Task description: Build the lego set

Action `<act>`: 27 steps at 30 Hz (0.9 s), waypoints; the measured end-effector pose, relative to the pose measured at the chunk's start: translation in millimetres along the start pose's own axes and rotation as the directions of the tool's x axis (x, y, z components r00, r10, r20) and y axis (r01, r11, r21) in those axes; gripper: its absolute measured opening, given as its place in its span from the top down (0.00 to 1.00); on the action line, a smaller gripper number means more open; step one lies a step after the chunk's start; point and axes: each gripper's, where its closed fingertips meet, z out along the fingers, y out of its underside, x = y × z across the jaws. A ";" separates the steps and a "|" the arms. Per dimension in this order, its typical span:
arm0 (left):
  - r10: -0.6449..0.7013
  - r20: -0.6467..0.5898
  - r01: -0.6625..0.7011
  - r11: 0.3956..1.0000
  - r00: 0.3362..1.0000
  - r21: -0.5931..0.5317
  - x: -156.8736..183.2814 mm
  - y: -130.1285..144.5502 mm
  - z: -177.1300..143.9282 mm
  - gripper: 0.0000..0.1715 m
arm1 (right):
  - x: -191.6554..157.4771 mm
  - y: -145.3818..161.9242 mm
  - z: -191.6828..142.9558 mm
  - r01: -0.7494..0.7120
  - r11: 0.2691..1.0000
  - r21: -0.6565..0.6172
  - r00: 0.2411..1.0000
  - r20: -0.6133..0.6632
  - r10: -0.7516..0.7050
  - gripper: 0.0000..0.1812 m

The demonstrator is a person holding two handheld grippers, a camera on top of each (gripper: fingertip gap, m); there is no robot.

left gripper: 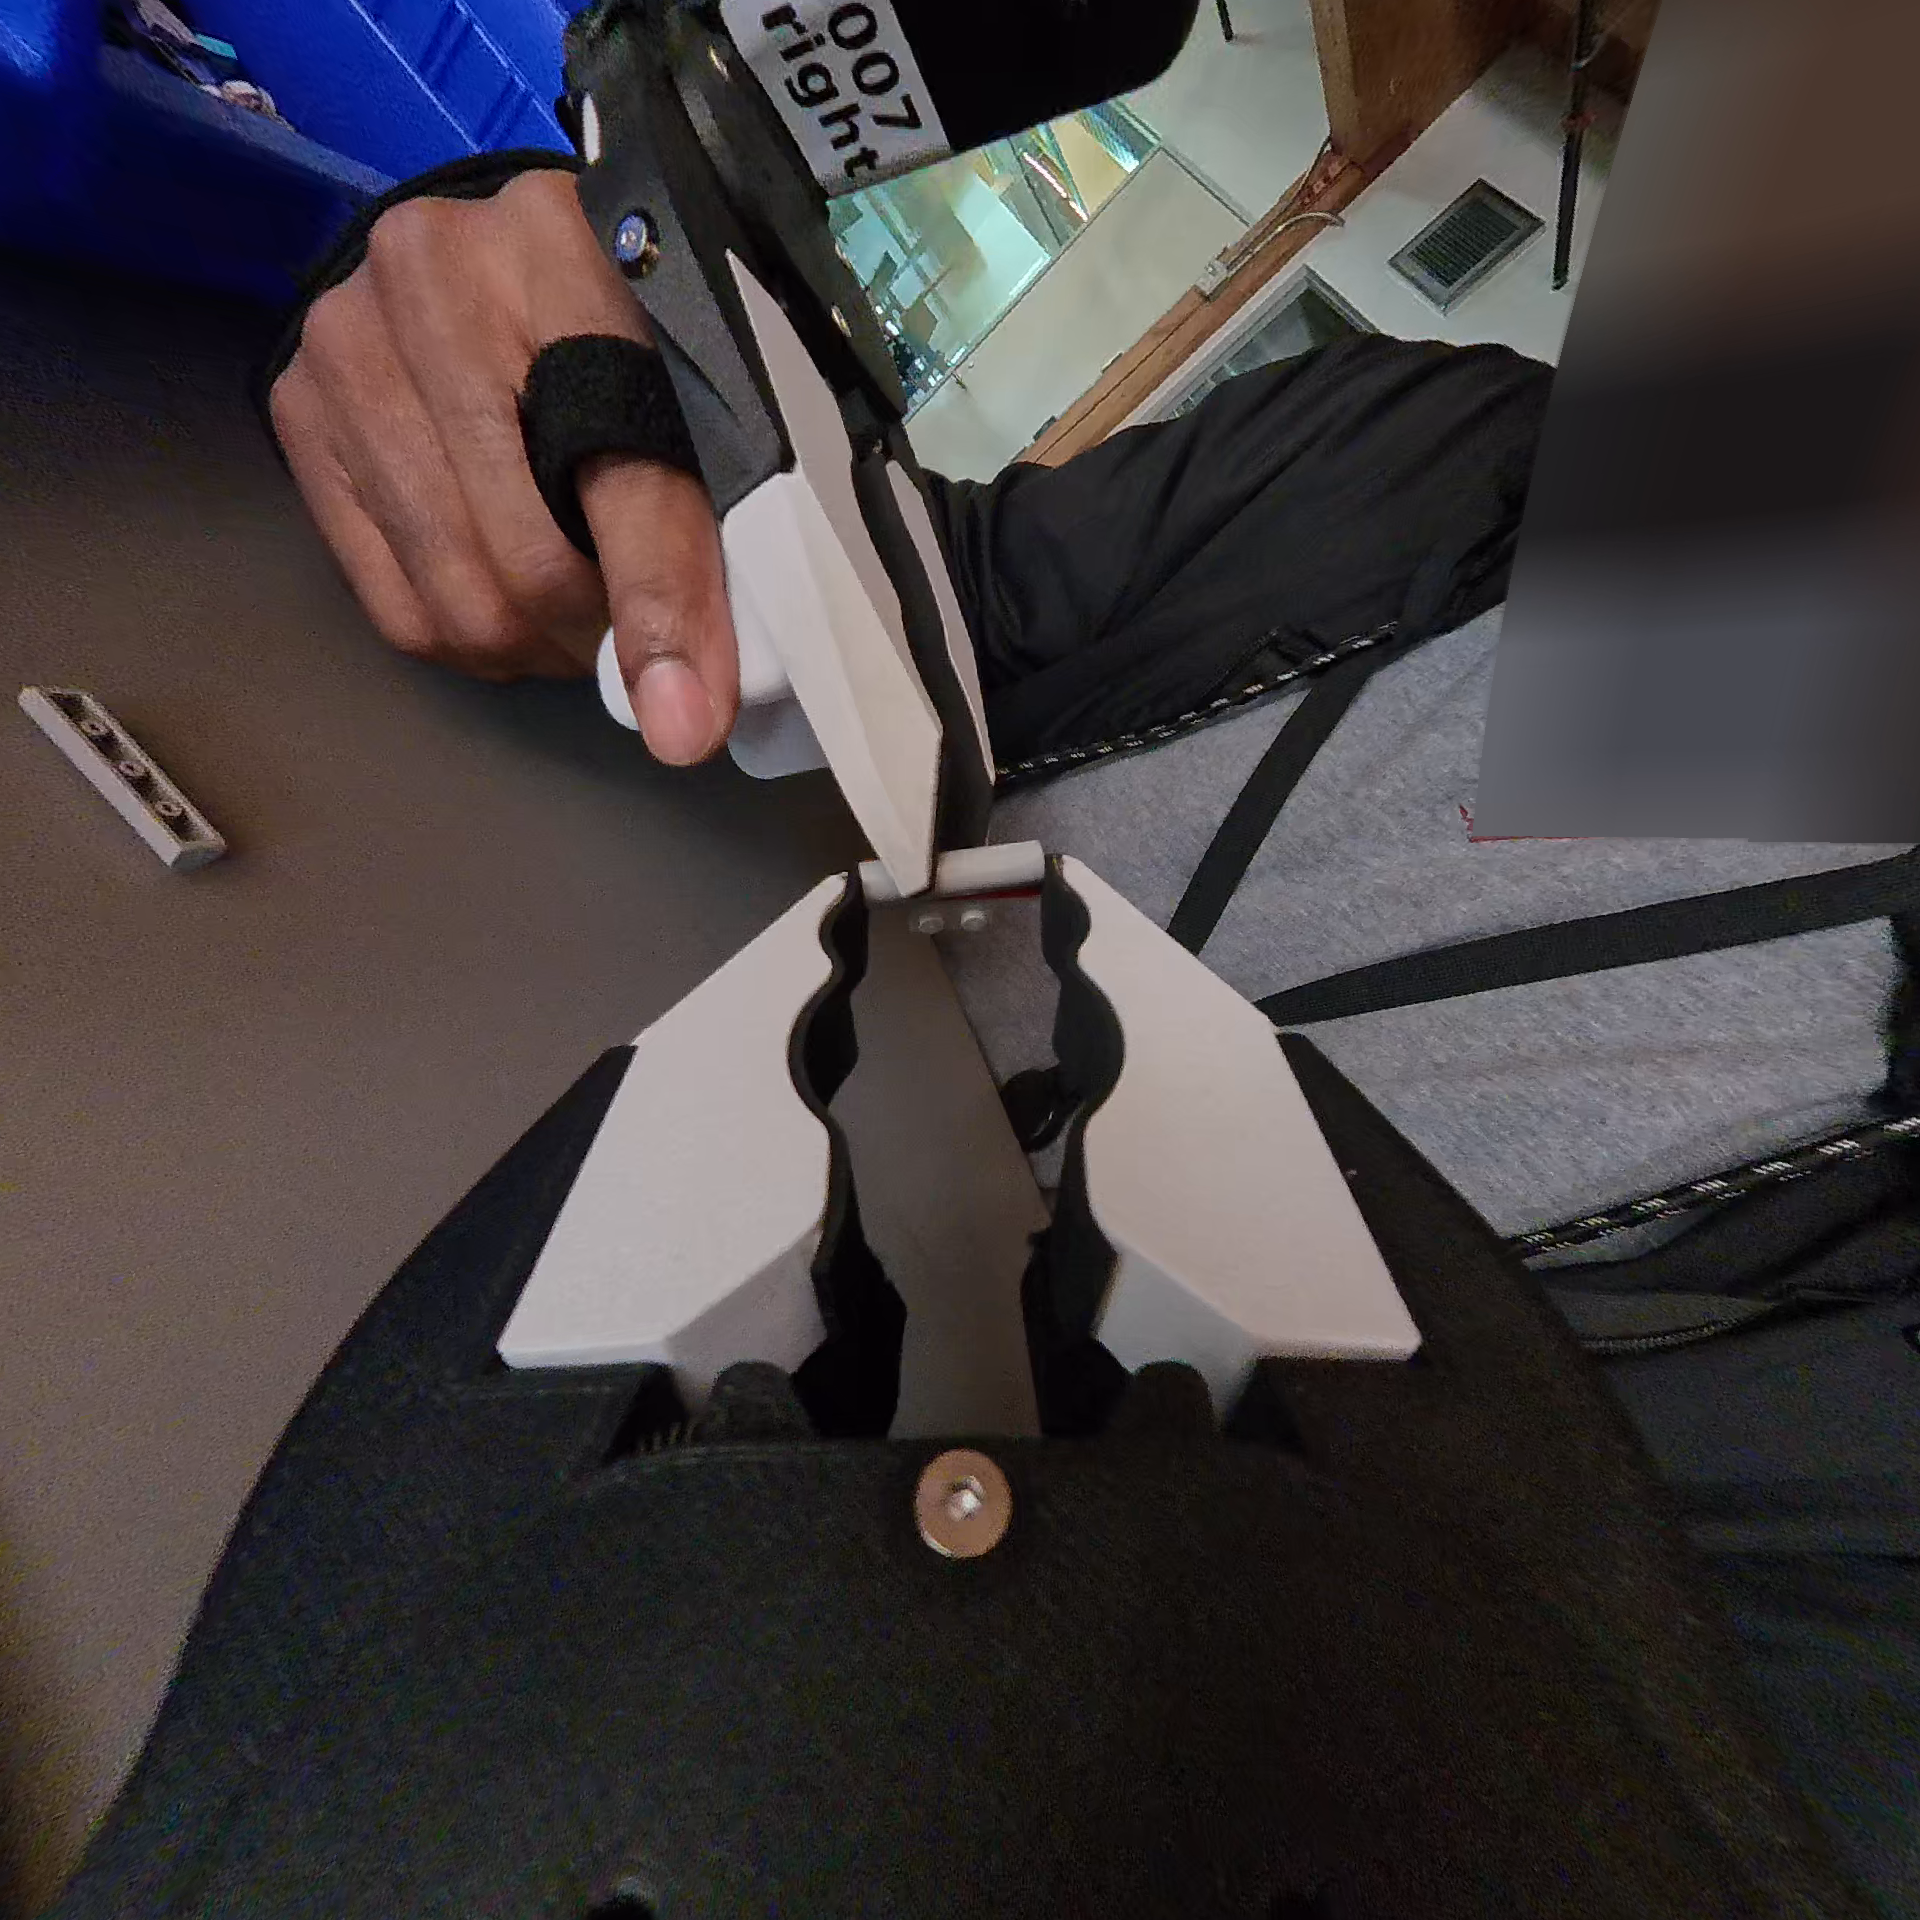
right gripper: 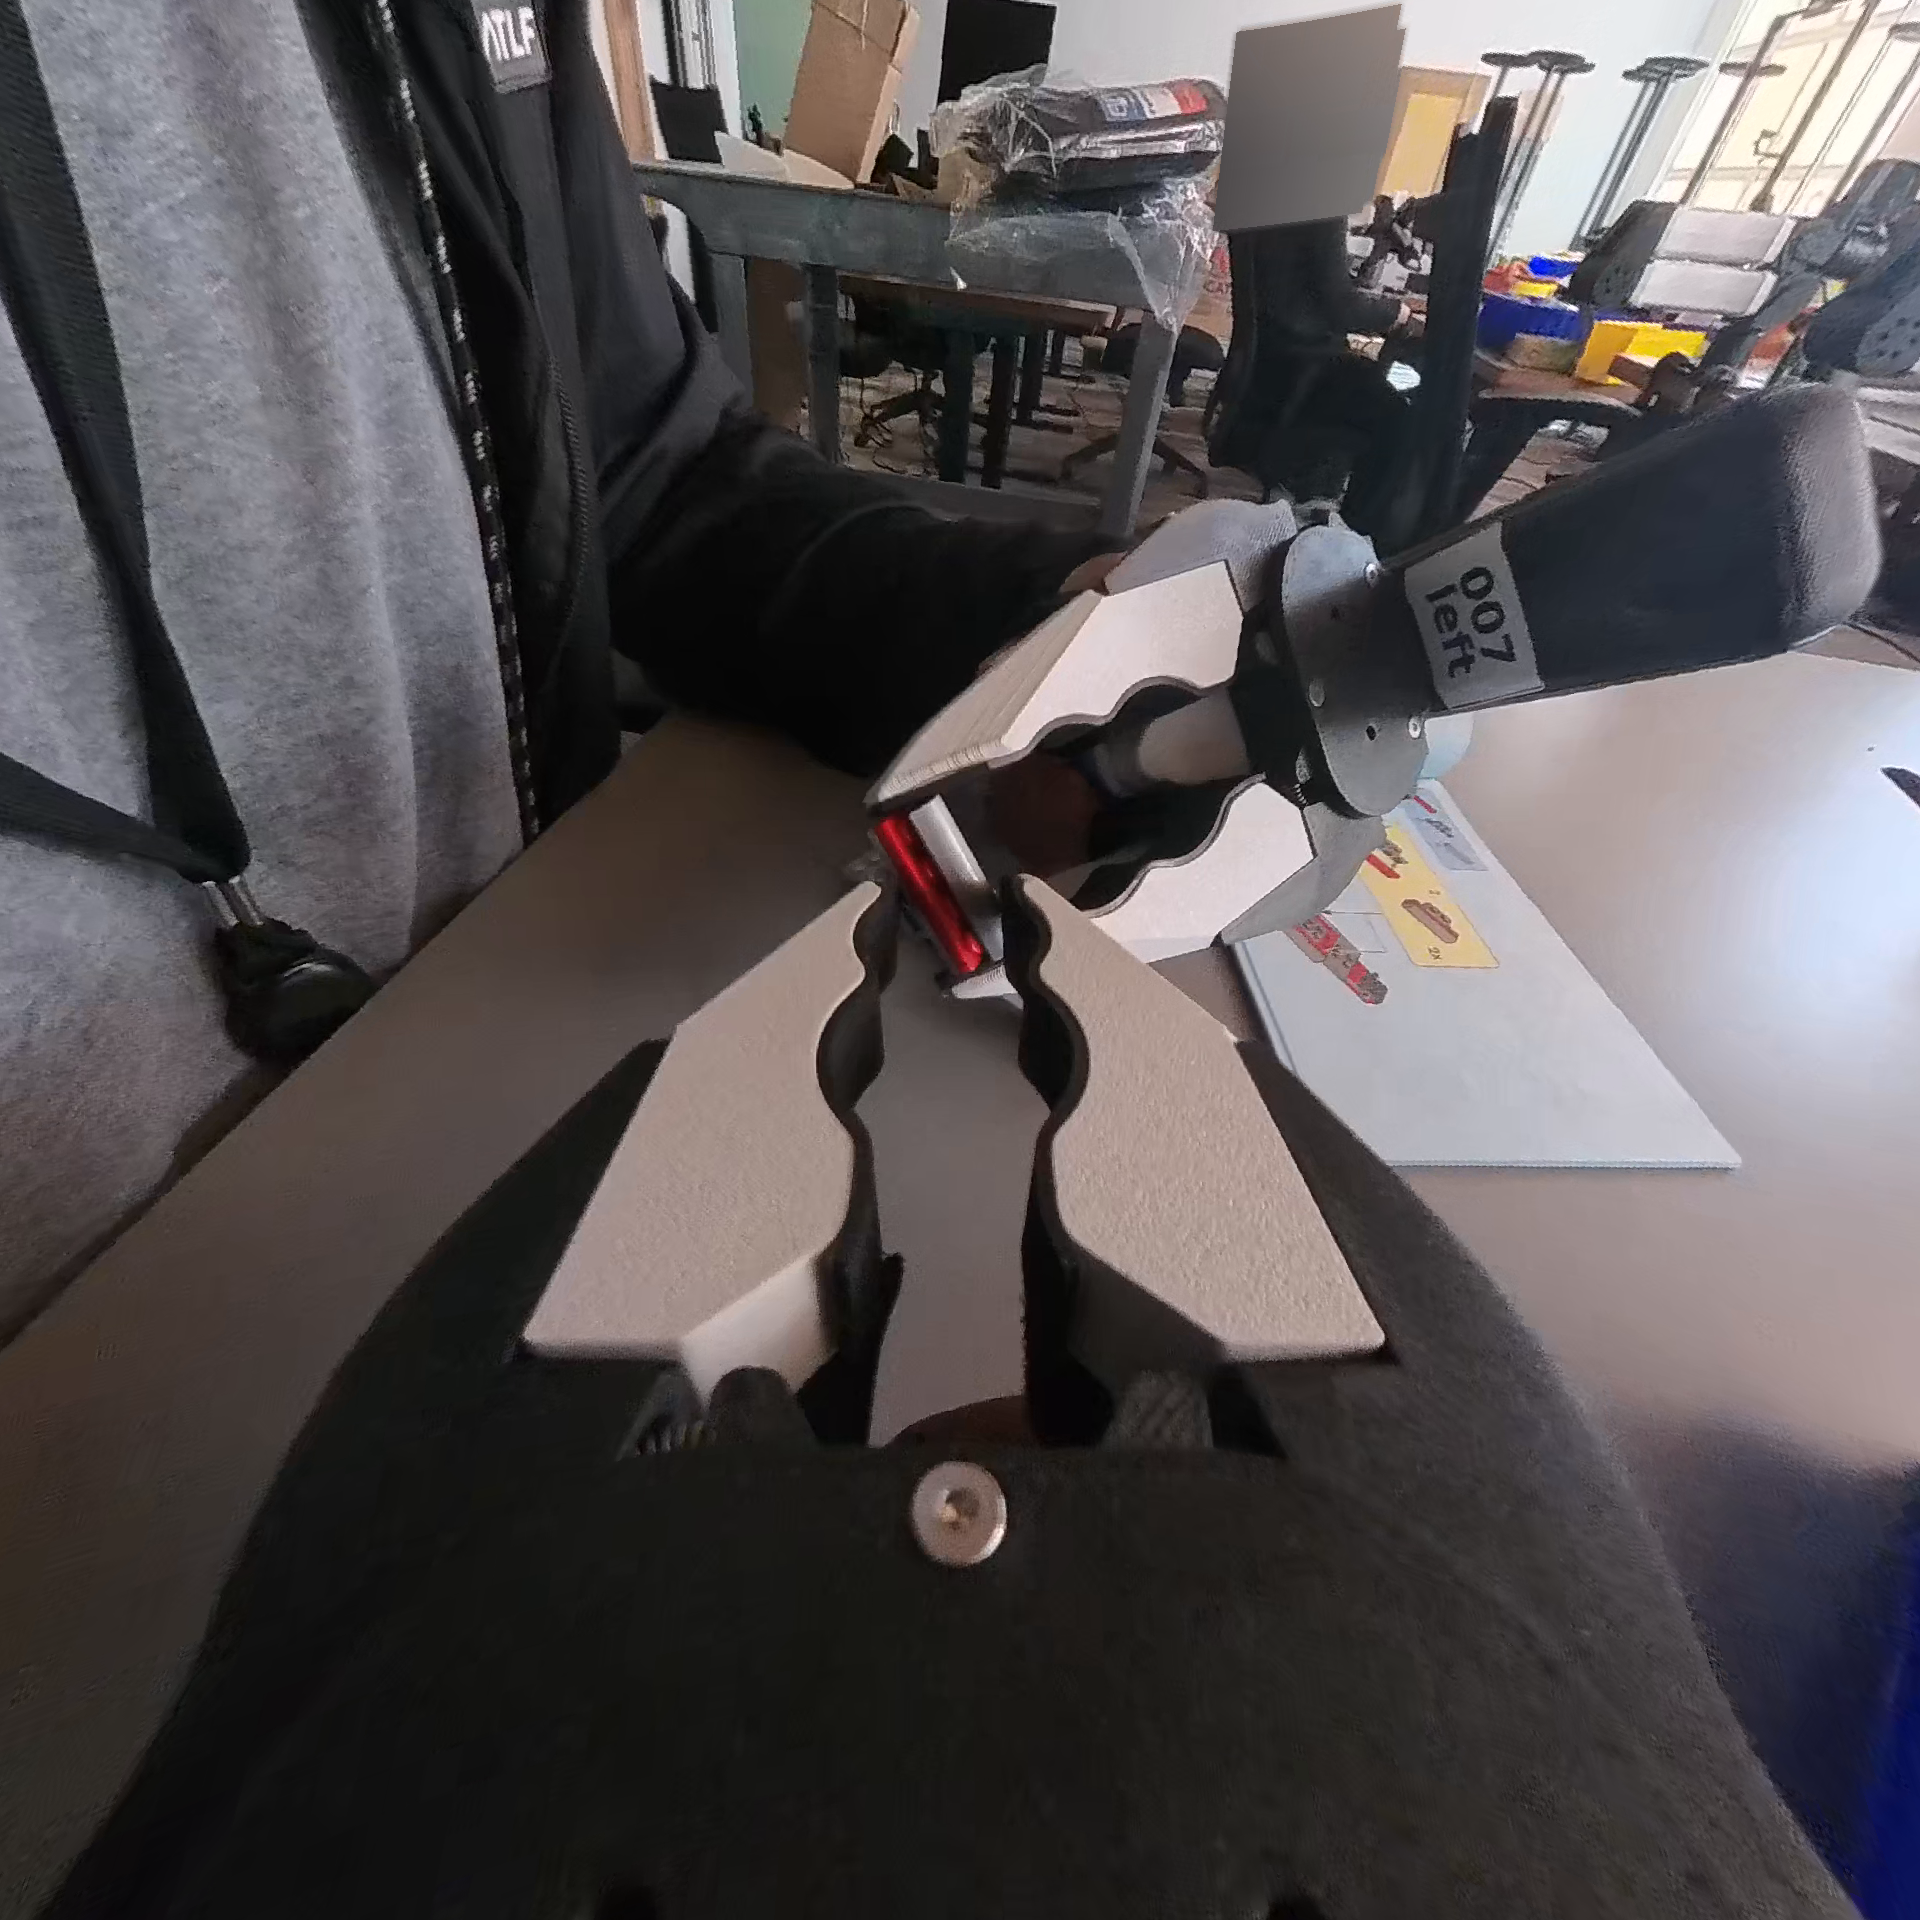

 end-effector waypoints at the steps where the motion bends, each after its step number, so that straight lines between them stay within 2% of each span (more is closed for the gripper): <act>1: -0.003 -0.005 0.003 1.000 1.000 -0.002 0.5 0.6 0.2 0.81 | -0.5 0.0 0.4 -0.006 1.000 0.003 1.000 0.005 0.006 0.88; 6: -0.009 -0.006 0.009 1.000 1.000 0.000 0.2 0.7 -0.3 0.81 | 1.8 -0.8 0.3 -0.020 1.000 0.012 1.000 0.002 0.020 0.89; 20: -0.008 0.057 0.003 0.996 0.998 0.085 -8.3 -14.1 -13.0 0.80 | 25.4 -2.8 -5.0 -0.091 0.994 0.065 0.989 -0.110 0.098 0.90; 27: 0.006 0.139 -0.024 0.991 0.990 0.128 -16.9 -22.4 -25.0 0.83 | 37.3 -0.2 -10.8 -0.137 0.988 0.066 0.976 -0.160 0.146 0.90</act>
